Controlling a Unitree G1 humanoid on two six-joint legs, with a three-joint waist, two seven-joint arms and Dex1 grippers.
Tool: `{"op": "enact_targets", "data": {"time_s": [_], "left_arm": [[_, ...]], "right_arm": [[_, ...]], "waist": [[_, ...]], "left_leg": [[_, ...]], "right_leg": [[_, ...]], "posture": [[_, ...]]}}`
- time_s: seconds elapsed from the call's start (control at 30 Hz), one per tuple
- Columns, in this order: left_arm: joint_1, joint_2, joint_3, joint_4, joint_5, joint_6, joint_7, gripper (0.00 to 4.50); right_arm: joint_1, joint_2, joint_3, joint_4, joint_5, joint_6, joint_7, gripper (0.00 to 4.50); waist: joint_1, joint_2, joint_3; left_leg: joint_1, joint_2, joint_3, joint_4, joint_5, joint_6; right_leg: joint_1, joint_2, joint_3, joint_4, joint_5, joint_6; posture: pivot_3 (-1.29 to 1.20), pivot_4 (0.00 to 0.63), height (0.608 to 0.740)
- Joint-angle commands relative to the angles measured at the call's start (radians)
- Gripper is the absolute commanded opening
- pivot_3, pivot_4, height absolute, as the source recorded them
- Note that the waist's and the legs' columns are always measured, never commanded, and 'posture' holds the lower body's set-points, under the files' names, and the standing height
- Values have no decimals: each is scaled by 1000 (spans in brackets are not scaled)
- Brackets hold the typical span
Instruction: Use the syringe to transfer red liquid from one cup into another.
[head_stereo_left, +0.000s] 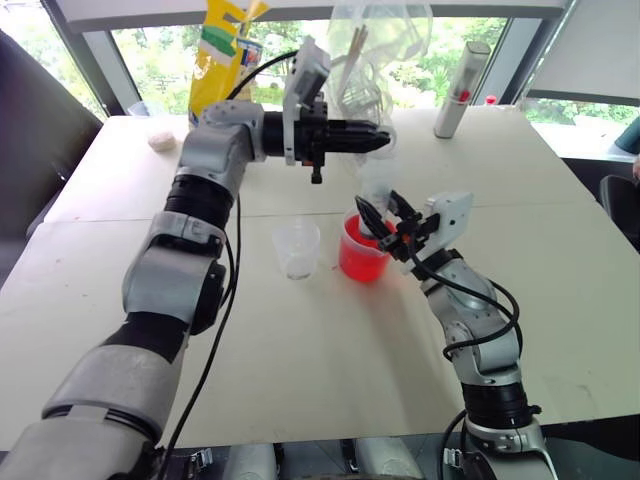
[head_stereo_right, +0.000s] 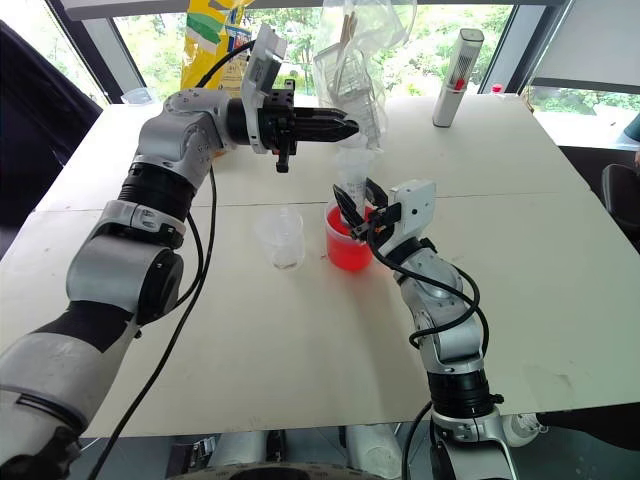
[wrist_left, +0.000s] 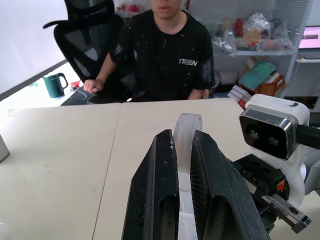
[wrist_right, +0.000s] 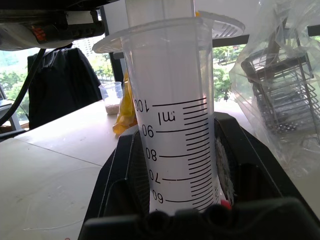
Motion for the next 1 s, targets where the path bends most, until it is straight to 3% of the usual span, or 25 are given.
{"op": "enact_targets", "data": {"time_s": [0.03, 0.53, 0.63, 0.83, 0.87, 1.0], "left_arm": [[-105, 14, 93, -26, -29, -63, 67, 43], [-81, 14, 79, -42, -20, -56, 44, 43], [-67, 15, 68, -56, -14, -45, 27, 1216], [-35, 20, 55, -74, 7, -65, 25, 4174], [-33, 23, 58, -79, 5, -61, 21, 4474], [-32, 41, 78, -87, 0, -42, 22, 4474]], "right_arm": [[26, -6, 59, -8, 1, 15, 37, 1398], [18, -10, 59, -16, -1, 21, 36, 1398], [13, -12, 56, -30, 1, 24, 34, 1398], [-13, -20, 35, -44, -5, 15, 20, 1398], [-18, -22, 30, -44, -6, 13, 18, 1398], [-33, -27, 19, -43, -4, 13, 10, 1398]], "waist": [[0, 0, 0], [0, 0, 0], [-1, 0, 0], [0, 0, 0], [1, 0, 0], [0, 0, 0]], "left_leg": [[0, 0, 0, 0, 0, 0], [0, 0, 0, 0, 0, 0], [0, 0, 0, 0, 0, 0], [0, 0, 0, 0, 0, 0], [0, 0, 0, 0, 0, 0], [0, 0, 0, 0, 0, 0]], "right_leg": [[0, 0, 0, 0, 0, 0], [0, 0, 0, 0, 0, 0], [0, 0, 0, 0, 0, 0], [0, 0, 0, 0, 0, 0], [0, 0, 0, 0, 0, 0], [0, 0, 0, 0, 0, 0]], "posture": [[0, 150, 739], [0, 150, 739], [0, 150, 739], [0, 150, 739], [0, 150, 739], [0, 150, 739]]}}
